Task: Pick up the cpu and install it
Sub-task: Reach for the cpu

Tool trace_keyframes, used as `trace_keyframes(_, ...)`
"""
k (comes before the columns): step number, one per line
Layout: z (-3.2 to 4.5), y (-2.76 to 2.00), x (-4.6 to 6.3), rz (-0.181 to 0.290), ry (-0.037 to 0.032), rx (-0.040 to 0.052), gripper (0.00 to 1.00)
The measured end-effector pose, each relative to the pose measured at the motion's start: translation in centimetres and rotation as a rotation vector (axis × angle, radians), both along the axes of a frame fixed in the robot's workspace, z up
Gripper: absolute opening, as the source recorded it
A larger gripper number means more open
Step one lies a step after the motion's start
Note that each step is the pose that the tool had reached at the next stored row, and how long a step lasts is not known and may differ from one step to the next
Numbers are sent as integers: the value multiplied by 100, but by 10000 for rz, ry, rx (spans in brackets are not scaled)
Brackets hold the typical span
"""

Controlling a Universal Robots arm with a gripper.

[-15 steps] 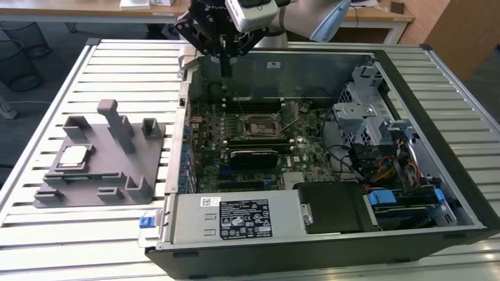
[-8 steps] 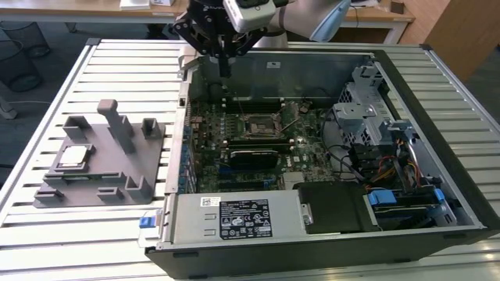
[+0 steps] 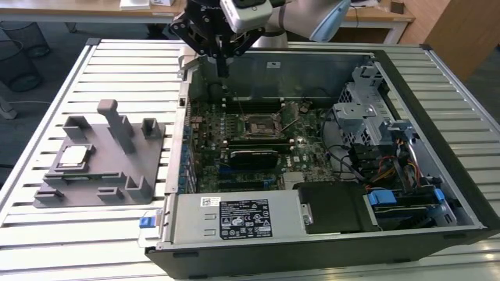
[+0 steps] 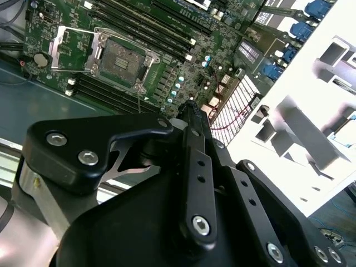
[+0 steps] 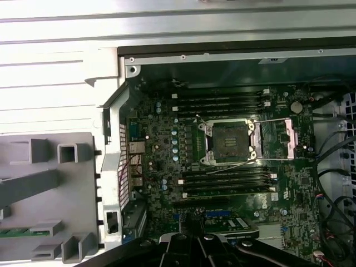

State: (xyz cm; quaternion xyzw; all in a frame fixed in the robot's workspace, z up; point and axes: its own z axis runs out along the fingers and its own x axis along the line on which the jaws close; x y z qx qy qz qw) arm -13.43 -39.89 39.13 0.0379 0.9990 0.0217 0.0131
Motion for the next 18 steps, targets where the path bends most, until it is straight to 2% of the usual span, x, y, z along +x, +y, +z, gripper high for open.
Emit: trace_keyframes(18, -8, 1, -75, 0, 1, 0, 11)
